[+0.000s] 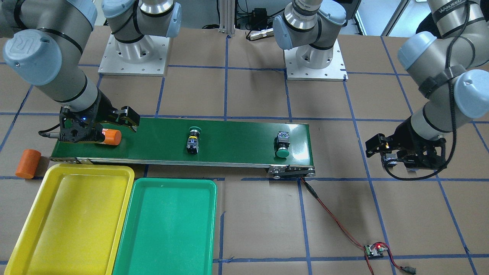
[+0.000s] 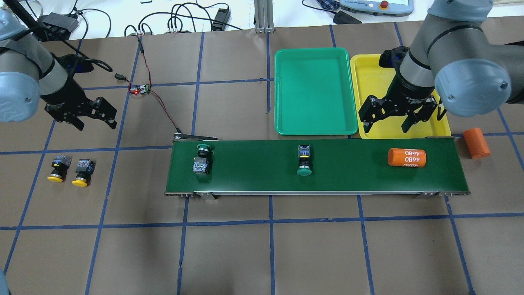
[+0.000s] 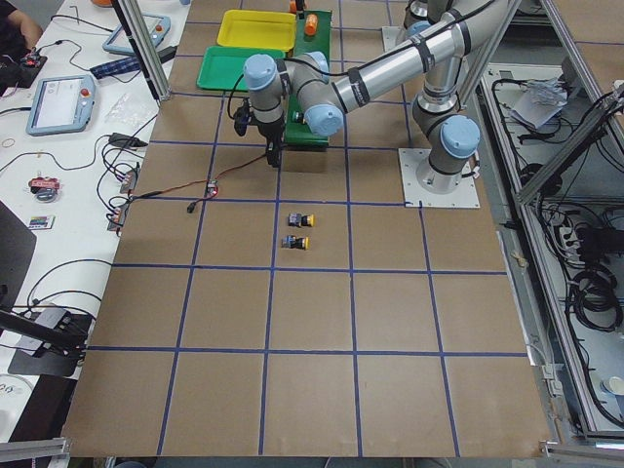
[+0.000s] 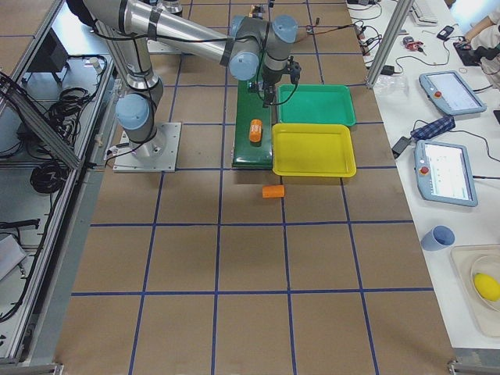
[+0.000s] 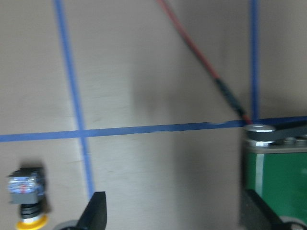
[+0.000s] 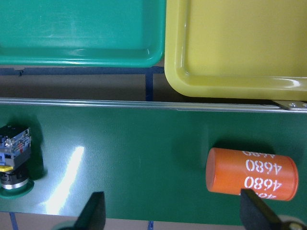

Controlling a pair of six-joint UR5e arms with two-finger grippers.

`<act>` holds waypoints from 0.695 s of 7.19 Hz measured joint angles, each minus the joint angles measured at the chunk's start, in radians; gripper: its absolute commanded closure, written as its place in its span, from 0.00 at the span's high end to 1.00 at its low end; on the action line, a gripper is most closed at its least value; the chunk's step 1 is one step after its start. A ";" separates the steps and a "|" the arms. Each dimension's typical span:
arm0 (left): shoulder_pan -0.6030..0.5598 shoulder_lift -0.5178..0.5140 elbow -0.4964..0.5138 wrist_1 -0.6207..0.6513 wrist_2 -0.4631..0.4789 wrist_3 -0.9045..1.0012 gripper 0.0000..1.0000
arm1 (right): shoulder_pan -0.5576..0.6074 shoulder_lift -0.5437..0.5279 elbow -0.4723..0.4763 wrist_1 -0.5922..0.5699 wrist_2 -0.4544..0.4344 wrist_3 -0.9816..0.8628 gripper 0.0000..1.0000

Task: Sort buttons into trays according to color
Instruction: 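Move the left gripper to the yellow-capped switches on the table and grasp one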

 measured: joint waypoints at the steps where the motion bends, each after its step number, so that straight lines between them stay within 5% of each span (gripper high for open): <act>1: 0.048 -0.013 -0.019 0.013 0.001 0.052 1.00 | -0.011 0.000 0.000 0.000 -0.001 -0.007 1.00; 5: 0.142 -0.071 -0.168 0.264 0.027 0.140 1.00 | -0.046 0.001 0.019 -0.001 -0.003 -0.041 1.00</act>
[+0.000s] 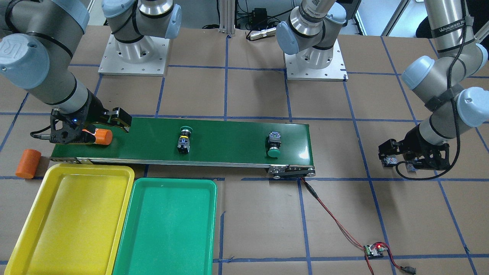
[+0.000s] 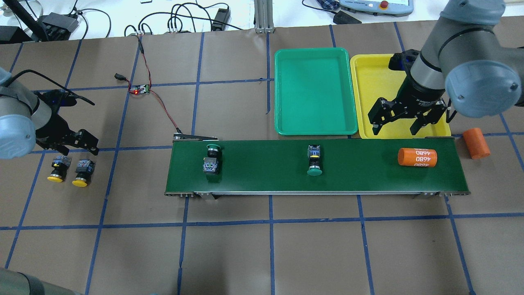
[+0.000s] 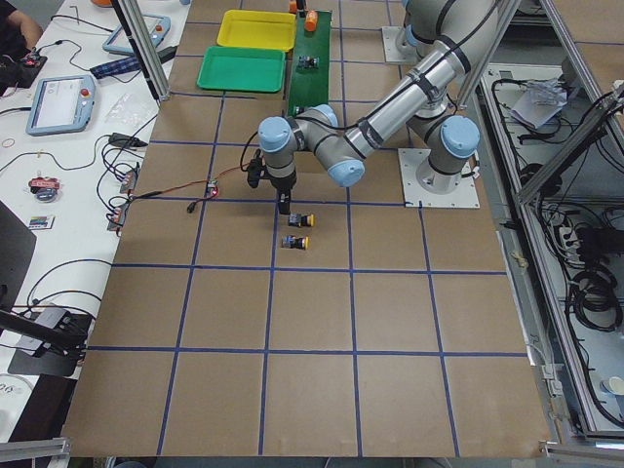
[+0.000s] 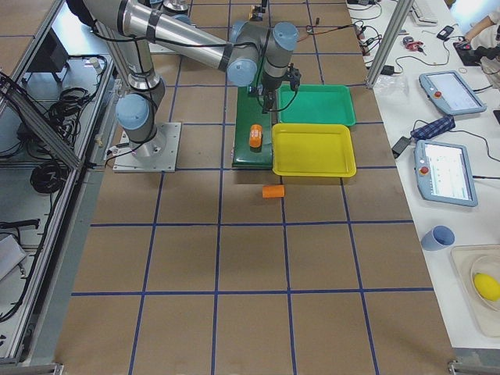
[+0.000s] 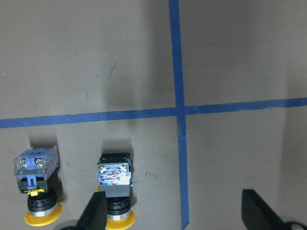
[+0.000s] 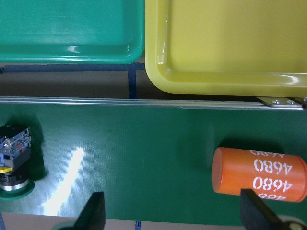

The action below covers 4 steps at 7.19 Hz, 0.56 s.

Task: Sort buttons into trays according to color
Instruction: 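Move the left gripper to the yellow-capped switches on the table and grasp one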

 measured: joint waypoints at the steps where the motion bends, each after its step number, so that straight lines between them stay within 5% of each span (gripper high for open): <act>1: 0.023 -0.017 -0.020 0.029 0.002 0.001 1.00 | -0.009 0.001 0.002 0.000 0.002 -0.008 1.00; 3: 0.040 -0.047 -0.032 0.045 0.004 0.002 1.00 | -0.017 0.001 0.018 -0.003 0.008 -0.029 1.00; 4: 0.041 -0.061 -0.033 0.046 0.004 0.002 0.58 | -0.024 0.001 0.028 -0.008 0.013 -0.041 1.00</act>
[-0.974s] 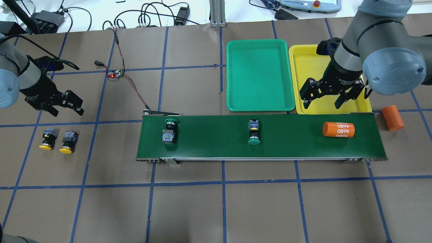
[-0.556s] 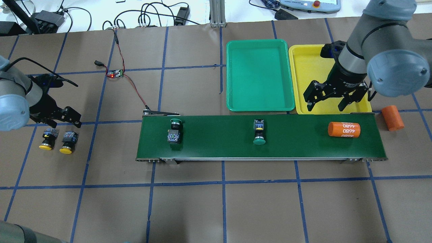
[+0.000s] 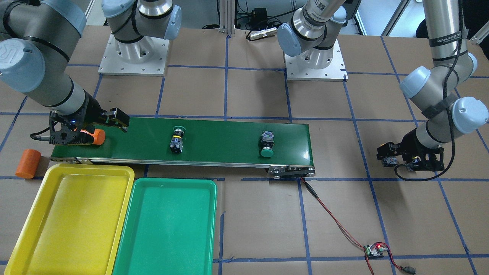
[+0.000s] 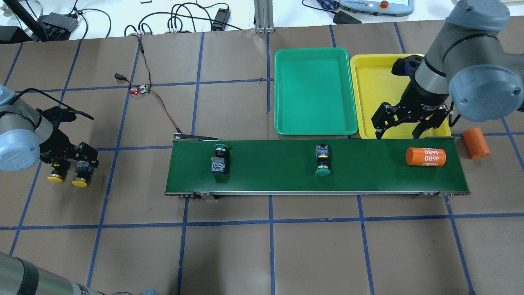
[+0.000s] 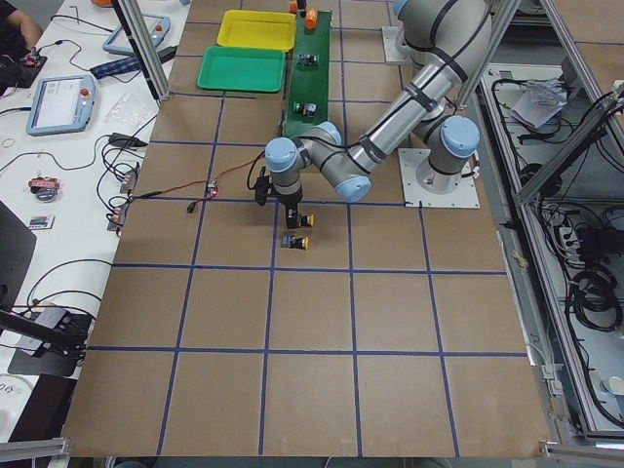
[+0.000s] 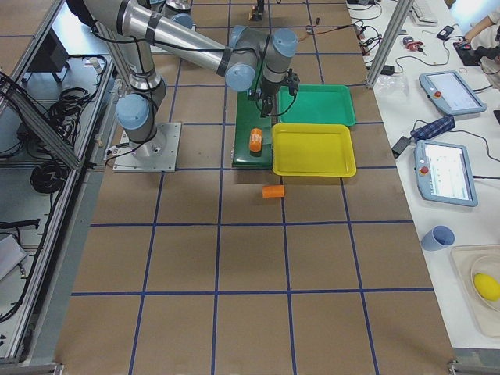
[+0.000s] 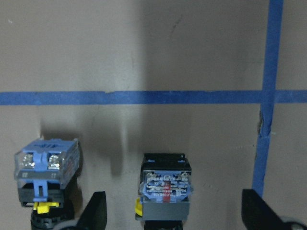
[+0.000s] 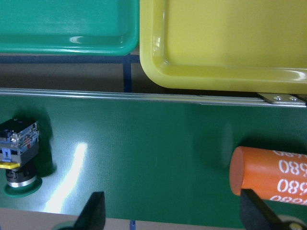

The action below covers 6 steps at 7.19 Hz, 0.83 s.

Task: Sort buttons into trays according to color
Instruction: 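Move the left gripper to the yellow-capped switches on the table and grasp one, then set the yellow-capped switch on the belt with left gripper while right gripper lowers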

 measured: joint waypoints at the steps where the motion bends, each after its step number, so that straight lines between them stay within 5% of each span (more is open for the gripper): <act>1: 0.000 -0.011 -0.001 0.000 0.000 0.008 0.01 | -0.011 0.000 0.007 -0.001 0.015 -0.007 1.00; 6: -0.022 0.011 0.011 -0.024 0.014 0.076 0.00 | -0.065 0.006 0.058 -0.007 0.082 -0.045 1.00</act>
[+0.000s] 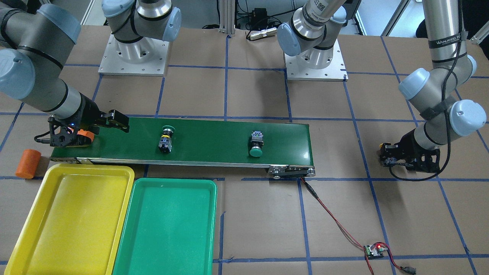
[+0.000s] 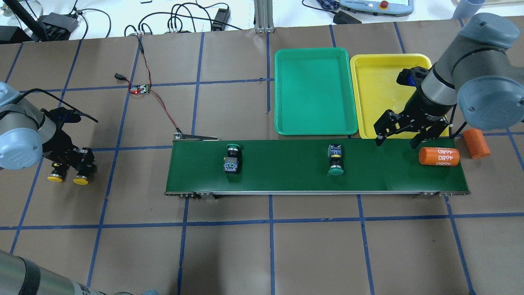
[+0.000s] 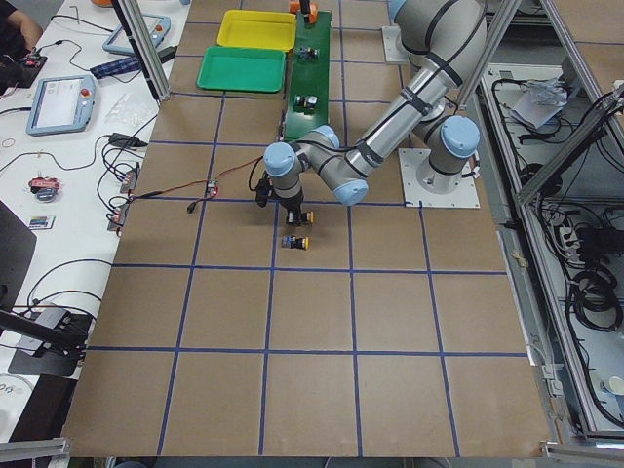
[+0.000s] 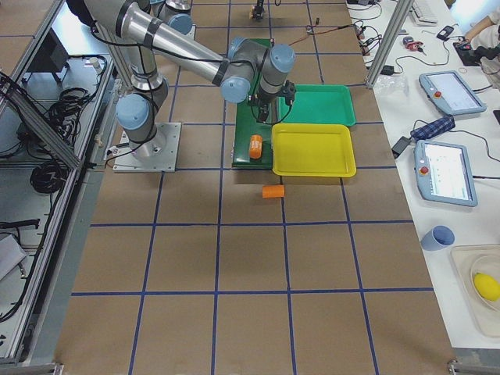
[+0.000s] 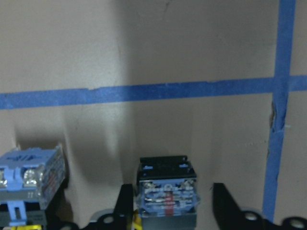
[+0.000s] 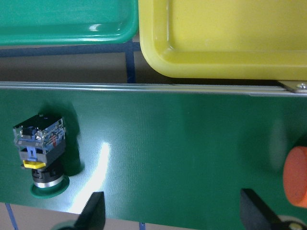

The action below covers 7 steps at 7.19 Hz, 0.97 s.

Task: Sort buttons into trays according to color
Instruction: 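Set the yellow-capped switch on the belt with left gripper while right gripper lowers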

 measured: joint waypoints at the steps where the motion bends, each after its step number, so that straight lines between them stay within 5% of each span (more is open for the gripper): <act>1: -0.029 0.023 0.016 -0.018 -0.003 -0.003 0.00 | -0.012 0.000 0.014 -0.001 0.003 -0.012 1.00; 7: -0.438 0.114 0.193 -0.315 -0.080 -0.498 0.00 | -0.018 0.012 0.032 -0.027 0.004 0.008 1.00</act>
